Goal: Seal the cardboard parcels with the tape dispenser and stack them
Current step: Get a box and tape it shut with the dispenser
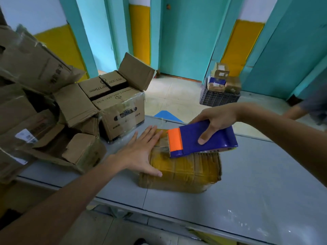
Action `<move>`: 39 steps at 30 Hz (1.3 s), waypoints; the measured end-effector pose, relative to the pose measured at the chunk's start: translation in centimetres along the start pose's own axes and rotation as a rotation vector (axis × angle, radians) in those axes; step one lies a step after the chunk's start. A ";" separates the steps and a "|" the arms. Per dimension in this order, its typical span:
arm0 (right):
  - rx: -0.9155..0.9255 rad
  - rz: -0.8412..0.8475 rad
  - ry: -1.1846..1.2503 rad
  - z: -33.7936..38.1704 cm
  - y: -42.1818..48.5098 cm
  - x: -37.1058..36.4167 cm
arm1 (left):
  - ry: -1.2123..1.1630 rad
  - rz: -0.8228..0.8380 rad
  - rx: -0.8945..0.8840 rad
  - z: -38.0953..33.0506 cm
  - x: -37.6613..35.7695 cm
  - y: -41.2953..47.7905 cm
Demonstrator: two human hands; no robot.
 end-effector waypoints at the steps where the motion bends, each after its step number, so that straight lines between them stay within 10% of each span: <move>1: 0.009 0.000 -0.002 -0.3 -0.2 -0.1 | -0.012 0.003 0.005 -0.1 0.0 0.0; 39: -0.041 -0.074 0.274 -17.7 -9.1 -5.1 | -0.029 -0.028 -0.015 -0.4 -0.1 0.2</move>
Point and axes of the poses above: each hand's wrist, its own y-axis towards the middle knuckle, its own x-axis out of the back of the hand, z = x × y, the point moved 1 cm from there along y, towards the middle knuckle, and after that the axes turned 5 degrees about -y, right-handed, at the moved point
